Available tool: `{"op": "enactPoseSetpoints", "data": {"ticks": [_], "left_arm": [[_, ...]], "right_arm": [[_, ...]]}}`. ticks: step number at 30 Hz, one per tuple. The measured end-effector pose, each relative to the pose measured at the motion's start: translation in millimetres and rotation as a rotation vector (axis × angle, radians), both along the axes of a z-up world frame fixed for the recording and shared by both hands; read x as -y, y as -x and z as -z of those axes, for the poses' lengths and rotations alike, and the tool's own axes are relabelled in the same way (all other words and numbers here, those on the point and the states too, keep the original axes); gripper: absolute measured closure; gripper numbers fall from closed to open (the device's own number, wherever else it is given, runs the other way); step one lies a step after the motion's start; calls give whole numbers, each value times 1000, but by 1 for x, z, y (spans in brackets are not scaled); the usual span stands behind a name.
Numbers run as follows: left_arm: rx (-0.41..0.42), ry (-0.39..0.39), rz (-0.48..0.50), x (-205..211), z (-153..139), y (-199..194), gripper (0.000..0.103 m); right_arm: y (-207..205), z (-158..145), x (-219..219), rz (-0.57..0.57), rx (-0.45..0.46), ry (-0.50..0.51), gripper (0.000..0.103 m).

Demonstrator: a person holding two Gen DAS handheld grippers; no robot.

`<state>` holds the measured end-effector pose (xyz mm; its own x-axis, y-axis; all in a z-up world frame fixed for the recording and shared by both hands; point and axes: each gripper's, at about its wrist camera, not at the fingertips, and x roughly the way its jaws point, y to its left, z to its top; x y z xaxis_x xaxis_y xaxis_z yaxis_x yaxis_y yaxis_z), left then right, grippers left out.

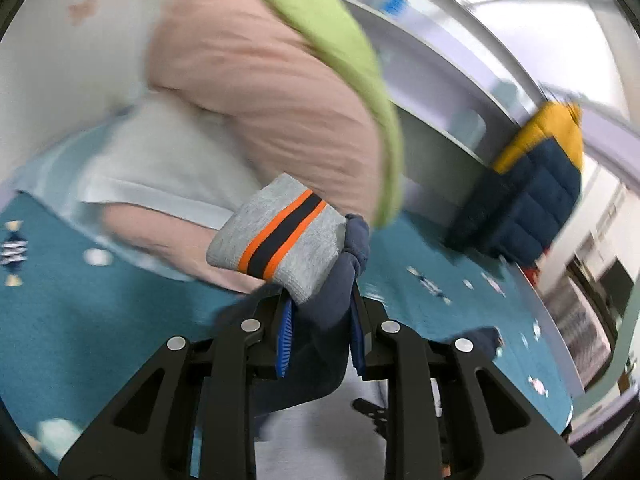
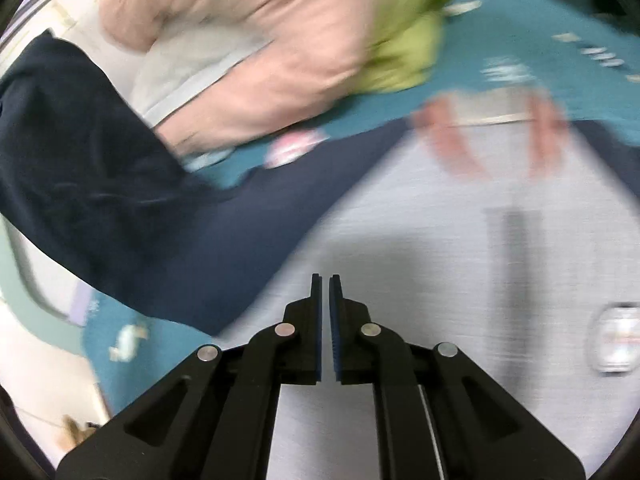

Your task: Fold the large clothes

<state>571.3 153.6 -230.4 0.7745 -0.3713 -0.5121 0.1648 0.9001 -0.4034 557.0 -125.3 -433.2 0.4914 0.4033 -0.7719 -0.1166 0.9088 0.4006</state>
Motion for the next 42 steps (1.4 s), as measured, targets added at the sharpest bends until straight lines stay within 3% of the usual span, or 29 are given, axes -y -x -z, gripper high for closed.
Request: {"op": "enactPoseSetpoints", "data": {"ticks": [4, 8, 14, 17, 19, 21, 22, 24, 27, 30, 34, 37, 40, 42], "left_arm": [[-64, 8, 105, 112, 39, -25, 80], [-158, -58, 195, 213, 101, -47, 80], [-266, -176, 237, 289, 185, -54, 80], [-301, -212, 243, 309, 211, -47, 79], [-289, -211, 228, 316, 218, -41, 69], [-292, -191, 243, 322, 222, -37, 47], [-287, -193, 245, 324, 222, -36, 46], [-265, -186, 262, 332, 218, -31, 34], [-247, -135, 316, 344, 213, -29, 32], [-229, -65, 376, 360, 207, -27, 30], [-218, -132, 377, 375, 208, -27, 30], [-231, -156, 316, 366, 212, -30, 30], [-189, -268, 227, 357, 211, -26, 30], [-228, -356, 226, 363, 221, -29, 30]], "right_arm": [[24, -6, 110, 165, -5, 97, 98], [58, -5, 222, 335, -23, 127, 97], [89, 8, 328, 498, -39, 139, 97], [91, 16, 363, 559, -41, 69, 97], [89, 17, 383, 600, -41, 30, 93], [82, 17, 400, 631, -22, -22, 88], [81, 16, 407, 646, -17, -43, 82], [69, 11, 417, 663, -4, -40, 78], [57, 10, 433, 686, 11, -94, 69], [45, 10, 448, 711, 15, -93, 68], [29, 19, 468, 747, -2, -171, 67], [18, 28, 479, 782, -10, -222, 67], [6, 33, 487, 806, -7, -266, 64], [-1, 39, 491, 823, -10, -292, 63]]}}
